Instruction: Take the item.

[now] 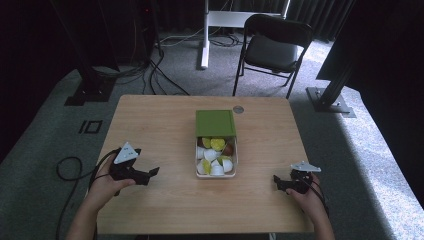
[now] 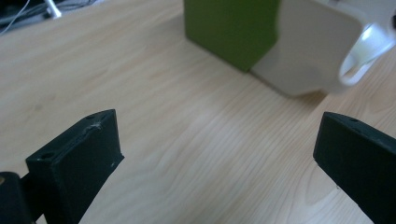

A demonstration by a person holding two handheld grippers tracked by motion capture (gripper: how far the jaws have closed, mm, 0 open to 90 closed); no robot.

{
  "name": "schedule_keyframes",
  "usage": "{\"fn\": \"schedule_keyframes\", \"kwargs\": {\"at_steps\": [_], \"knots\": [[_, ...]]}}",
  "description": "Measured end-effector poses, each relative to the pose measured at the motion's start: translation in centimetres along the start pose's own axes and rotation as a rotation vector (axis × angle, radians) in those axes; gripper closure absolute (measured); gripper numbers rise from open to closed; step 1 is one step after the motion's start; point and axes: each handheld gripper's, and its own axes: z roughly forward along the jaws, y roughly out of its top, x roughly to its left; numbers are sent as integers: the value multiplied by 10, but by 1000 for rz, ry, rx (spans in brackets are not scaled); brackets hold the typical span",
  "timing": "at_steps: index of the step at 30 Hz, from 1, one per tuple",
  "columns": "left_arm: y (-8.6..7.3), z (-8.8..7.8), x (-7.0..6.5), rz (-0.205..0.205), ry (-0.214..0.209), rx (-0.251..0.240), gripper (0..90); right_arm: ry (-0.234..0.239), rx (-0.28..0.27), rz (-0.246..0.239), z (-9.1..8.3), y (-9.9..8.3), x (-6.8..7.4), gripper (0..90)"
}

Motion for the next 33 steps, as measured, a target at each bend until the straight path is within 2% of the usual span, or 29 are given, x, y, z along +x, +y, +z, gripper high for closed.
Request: {"fn": "schedule_keyframes", "kwargs": {"at_steps": [5,8,10,18,20,23,25,28,33], "knots": [[21,3,-7,31,-29,-15,18,0,0,0,0,0,0,123],[30,7,-11,60,-41,-4,17,0,0,0,0,0,0,123],[36,9,-14,63,-62,-18,18,0,0,0,0,0,0,123],[59,18,-31,144,-107,-23,17,1,0,0,0,0,0,123],[64,21,-36,152,-127,-30,17,0,0,0,0,0,0,123],[72,26,-43,183,-134,-18,17,1,0,0,0,0,0,123],[77,30,-48,190,-155,-10,18,1,0,1,0,0,0,123],[83,36,-54,214,-165,-10,17,1,-1,-1,0,0,0,125],[91,46,-65,262,-197,6,17,1,-1,0,0,0,0,126]]}}
